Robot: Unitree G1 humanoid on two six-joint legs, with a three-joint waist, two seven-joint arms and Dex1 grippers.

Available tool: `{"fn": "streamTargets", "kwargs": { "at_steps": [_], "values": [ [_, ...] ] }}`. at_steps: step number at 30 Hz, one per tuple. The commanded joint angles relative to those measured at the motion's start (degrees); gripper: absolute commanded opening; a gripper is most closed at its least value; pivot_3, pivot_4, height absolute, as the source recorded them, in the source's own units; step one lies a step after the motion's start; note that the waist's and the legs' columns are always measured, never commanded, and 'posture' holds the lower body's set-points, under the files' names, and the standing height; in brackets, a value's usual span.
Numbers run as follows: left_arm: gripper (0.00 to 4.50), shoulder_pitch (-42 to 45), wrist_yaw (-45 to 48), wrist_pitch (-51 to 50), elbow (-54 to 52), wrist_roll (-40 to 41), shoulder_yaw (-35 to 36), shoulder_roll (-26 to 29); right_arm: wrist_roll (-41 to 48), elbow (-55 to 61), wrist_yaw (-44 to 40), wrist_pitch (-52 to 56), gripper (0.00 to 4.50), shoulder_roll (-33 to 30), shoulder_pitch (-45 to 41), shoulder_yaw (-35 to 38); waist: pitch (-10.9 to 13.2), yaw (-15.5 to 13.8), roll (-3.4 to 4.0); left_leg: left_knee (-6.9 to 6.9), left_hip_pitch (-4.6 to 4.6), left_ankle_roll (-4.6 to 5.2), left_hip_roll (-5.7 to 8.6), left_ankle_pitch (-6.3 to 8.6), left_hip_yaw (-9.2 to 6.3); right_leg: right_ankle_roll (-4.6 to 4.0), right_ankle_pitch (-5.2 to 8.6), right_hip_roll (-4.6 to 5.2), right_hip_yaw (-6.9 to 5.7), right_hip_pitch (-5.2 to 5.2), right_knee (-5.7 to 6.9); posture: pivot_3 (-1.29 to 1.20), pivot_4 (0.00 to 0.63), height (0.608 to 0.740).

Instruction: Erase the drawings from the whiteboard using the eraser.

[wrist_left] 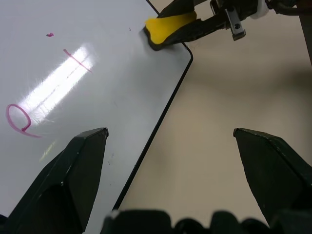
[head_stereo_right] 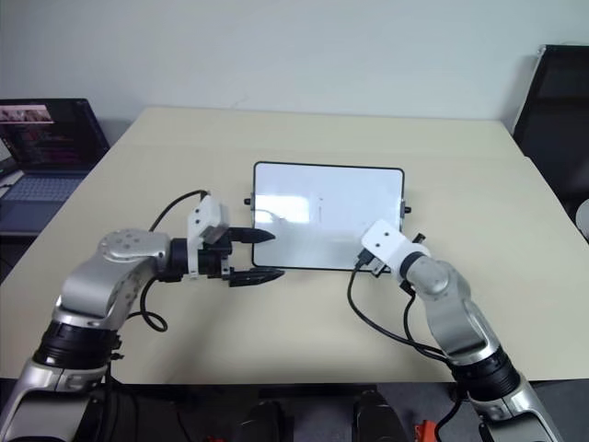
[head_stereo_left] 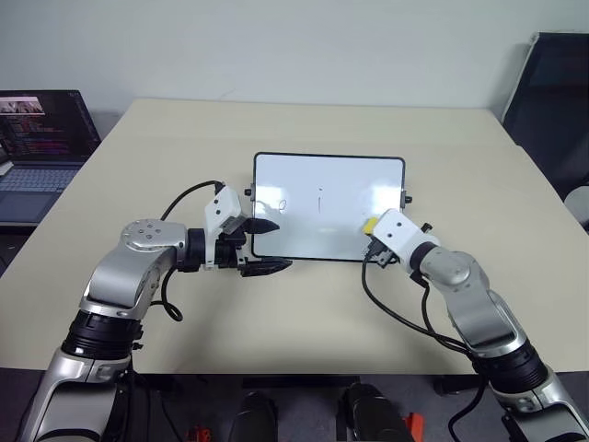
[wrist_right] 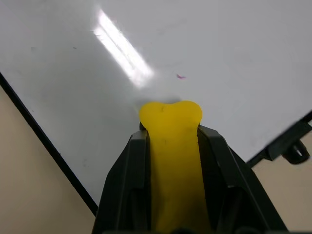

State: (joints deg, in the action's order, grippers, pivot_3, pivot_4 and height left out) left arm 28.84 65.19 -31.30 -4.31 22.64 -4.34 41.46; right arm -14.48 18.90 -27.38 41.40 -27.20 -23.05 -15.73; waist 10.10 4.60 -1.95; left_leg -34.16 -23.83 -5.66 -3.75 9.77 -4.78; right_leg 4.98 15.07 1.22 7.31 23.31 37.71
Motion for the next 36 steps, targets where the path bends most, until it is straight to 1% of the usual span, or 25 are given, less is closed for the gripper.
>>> {"fn": "streamTargets", "kwargs": {
  "at_steps": [1,5,7,15,19,21,24,30,33,36],
  "values": [
    [4.5,0.22,0.01,1.08,-1.42,0.77,1.8,0.58,0.77,-0.57,0.94,1.78,0.98,1.67,-1.0,1.75,0.01,0.05,-0.02,0.0,0.0,0.0,0.0,0.0,0.0,0.0,0.0,0.0,0.0,0.0,0.0,0.0,0.15,0.74],
    [4.5,0.28,-0.09,1.31,-1.2,0.73,1.84,0.56,1.07,-1.21,2.49,0.95,0.98,5.82,-4.41,1.81,0.05,0.47,-0.02,0.0,-0.01,0.0,0.0,0.0,0.01,-0.01,0.0,0.0,0.02,0.05,0.0,0.0,0.15,0.74],
    [4.5,0.3,-0.12,1.35,-1.16,0.71,1.81,0.54,0.38,-3.4,4.32,-1.16,0.98,7.41,-6.65,1.75,0.06,0.62,-0.01,0.04,-0.04,0.0,-0.01,0.0,0.05,-0.01,-0.01,0.0,0.04,0.13,0.03,0.0,0.15,0.74],
    [4.5,-0.06,-0.64,1.07,-2.05,0.89,1.6,0.39,-1.34,-13.73,5.22,-9.16,0.98,9.99,-12.98,-2.46,0.08,0.47,0.01,0.29,-0.21,0.02,-0.02,0.02,0.04,0.04,0.12,-0.01,-0.02,0.29,0.0,0.0,0.15,0.74],
    [4.5,-0.33,-0.94,0.87,-2.53,1.05,1.72,0.41,-2.16,-17.42,5.23,-9.0,0.98,9.28,-12.78,-2.8,0.08,0.48,0.01,0.27,-0.17,0.01,-0.02,0.02,0.04,0.01,0.12,-0.02,-0.02,0.27,0.03,0.0,0.15,0.74],
    [4.5,-0.46,-1.05,0.81,-2.69,1.12,1.8,0.41,-2.11,-16.79,4.39,-8.41,0.98,8.43,-11.47,-2.54,0.08,0.43,0.0,0.21,-0.09,0.01,-0.02,0.01,0.04,-0.03,0.1,-0.01,-0.01,0.19,0.04,0.0,0.15,0.74],
    [4.5,-0.77,-1.17,0.72,-2.97,1.2,1.89,0.36,-1.53,-12.84,1.78,-6.55,0.98,5.95,-8.16,-2.15,0.04,0.06,-0.05,0.18,-0.05,0.01,-0.02,0.01,0.03,-0.04,0.09,-0.01,0.0,0.13,0.05,0.0,0.15,0.74],
    [4.5,-0.84,-1.32,0.75,-2.8,1.21,1.9,0.1,-3.01,-6.12,-1.75,-4.6,0.98,1.61,-4.17,-3.77,0.04,0.0,-0.06,0.17,-0.07,0.0,-0.01,0.0,0.03,-0.04,0.09,0.0,-0.01,0.12,0.01,0.0,0.15,0.74],
    [4.5,-0.7,-1.67,0.67,-2.35,1.4,2.28,-0.12,-2.43,-4.83,-0.07,-4.15,0.98,3.34,-5.37,-1.89,0.04,0.13,-0.05,0.18,-0.07,0.01,-0.01,0.0,0.03,-0.04,0.09,0.0,0.0,0.14,0.02,0.0,0.15,0.74],
    [4.5,-0.95,-3.15,-0.22,-2.03,2.26,3.94,-0.21,2.97,-1.59,-0.38,-2.21,0.98,7.22,-6.44,3.34,0.08,0.22,-0.05,0.18,-0.09,0.01,-0.02,0.0,0.03,-0.04,0.09,-0.01,0.0,0.17,0.03,0.0,0.15,0.74]
  ]
}}
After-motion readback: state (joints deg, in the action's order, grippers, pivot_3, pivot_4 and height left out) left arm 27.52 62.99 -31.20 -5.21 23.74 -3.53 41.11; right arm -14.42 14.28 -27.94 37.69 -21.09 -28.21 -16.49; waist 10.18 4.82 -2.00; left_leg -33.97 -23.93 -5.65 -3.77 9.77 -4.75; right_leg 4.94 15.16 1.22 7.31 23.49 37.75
